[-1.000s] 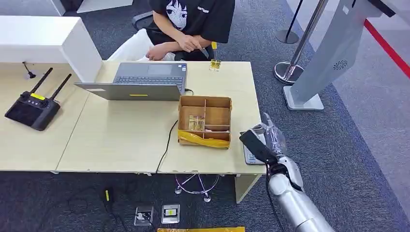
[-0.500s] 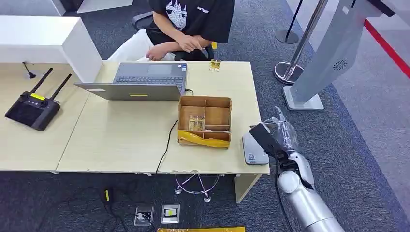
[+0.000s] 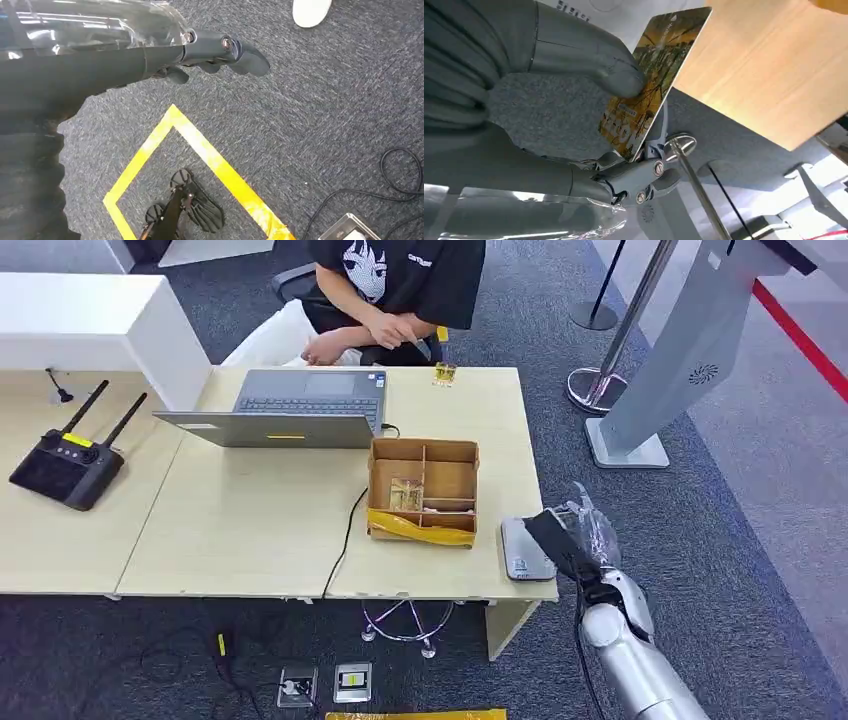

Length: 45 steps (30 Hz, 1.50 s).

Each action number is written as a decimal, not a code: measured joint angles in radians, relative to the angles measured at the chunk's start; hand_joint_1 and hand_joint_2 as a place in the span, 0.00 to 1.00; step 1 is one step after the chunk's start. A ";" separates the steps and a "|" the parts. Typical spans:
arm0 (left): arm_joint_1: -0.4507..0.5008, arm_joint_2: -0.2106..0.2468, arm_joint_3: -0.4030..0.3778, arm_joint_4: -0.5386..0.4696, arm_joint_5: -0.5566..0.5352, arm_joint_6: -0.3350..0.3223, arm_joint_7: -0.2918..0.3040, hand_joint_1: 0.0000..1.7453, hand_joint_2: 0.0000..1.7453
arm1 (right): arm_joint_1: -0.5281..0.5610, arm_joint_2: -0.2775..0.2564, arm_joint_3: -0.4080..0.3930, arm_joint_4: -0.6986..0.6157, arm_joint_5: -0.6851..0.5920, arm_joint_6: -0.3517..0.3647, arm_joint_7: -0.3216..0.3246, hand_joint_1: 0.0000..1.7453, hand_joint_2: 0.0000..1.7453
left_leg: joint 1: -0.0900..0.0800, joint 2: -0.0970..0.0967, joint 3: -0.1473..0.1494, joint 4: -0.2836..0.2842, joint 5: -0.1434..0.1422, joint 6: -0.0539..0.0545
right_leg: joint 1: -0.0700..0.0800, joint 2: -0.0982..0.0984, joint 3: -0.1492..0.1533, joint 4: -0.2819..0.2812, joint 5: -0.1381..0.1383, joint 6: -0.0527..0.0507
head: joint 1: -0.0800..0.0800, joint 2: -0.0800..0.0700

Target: Pass the card to the sensor for recognition and then transmit it.

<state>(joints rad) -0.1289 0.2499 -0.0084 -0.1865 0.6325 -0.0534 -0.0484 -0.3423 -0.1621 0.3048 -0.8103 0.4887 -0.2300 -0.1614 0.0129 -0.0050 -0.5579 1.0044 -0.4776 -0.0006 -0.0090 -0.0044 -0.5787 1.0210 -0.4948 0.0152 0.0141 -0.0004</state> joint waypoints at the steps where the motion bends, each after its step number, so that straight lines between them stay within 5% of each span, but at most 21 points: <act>1: 0.000 0.000 0.000 0.000 0.000 0.000 0.000 0.00 1.00 | 0.000 0.000 0.000 0.010 0.000 0.002 0.003 1.00 1.00 | 0.000 0.000 0.000 0.000 0.000 0.000 | 0.000 0.000 0.000 0.000 0.000 0.000 | 0.000 0.000; 24: 0.000 0.005 -0.003 0.000 0.000 0.000 0.010 0.00 1.00 | -0.032 0.002 -0.014 0.105 -0.054 0.022 -0.003 1.00 1.00 | 0.000 0.000 0.000 0.000 0.000 0.000 | 0.000 0.000 0.001 0.000 0.000 0.000 | 0.000 0.000; 31: 0.001 0.004 -0.017 0.000 -0.008 -0.019 -0.010 0.00 1.00 | -0.096 -0.022 -0.052 -0.174 -0.057 0.161 0.112 1.00 1.00 | 0.000 0.001 0.000 0.000 0.000 0.000 | 0.000 0.001 0.001 0.000 0.001 0.000 | 0.000 0.000; 36: -0.001 0.001 -0.031 0.000 -0.022 -0.048 -0.045 0.00 1.00 | -0.298 0.004 -0.050 -0.215 -0.020 0.187 0.003 1.00 1.00 | 0.000 0.003 0.001 0.000 0.001 0.000 | 0.000 0.003 -0.001 0.000 0.002 0.000 | 0.000 0.000; 45: -0.015 -0.006 -0.054 0.000 -0.043 -0.051 -0.039 0.00 1.00 | -0.508 0.061 -0.045 -0.129 -0.011 0.180 -0.085 1.00 1.00 | -0.001 0.001 -0.003 0.000 0.002 0.000 | -0.001 0.001 -0.003 0.001 0.003 -0.001 | 0.000 0.000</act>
<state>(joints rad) -0.1438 0.2442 -0.0626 -0.1865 0.5898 -0.1045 -0.0878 -0.8508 -0.1015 0.2598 -0.9397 0.4779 -0.0497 -0.2469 0.0123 -0.0037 -0.5609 1.0045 -0.4760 -0.0003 -0.0097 -0.0038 -0.5819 1.0216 -0.4919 0.0145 0.0141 -0.0004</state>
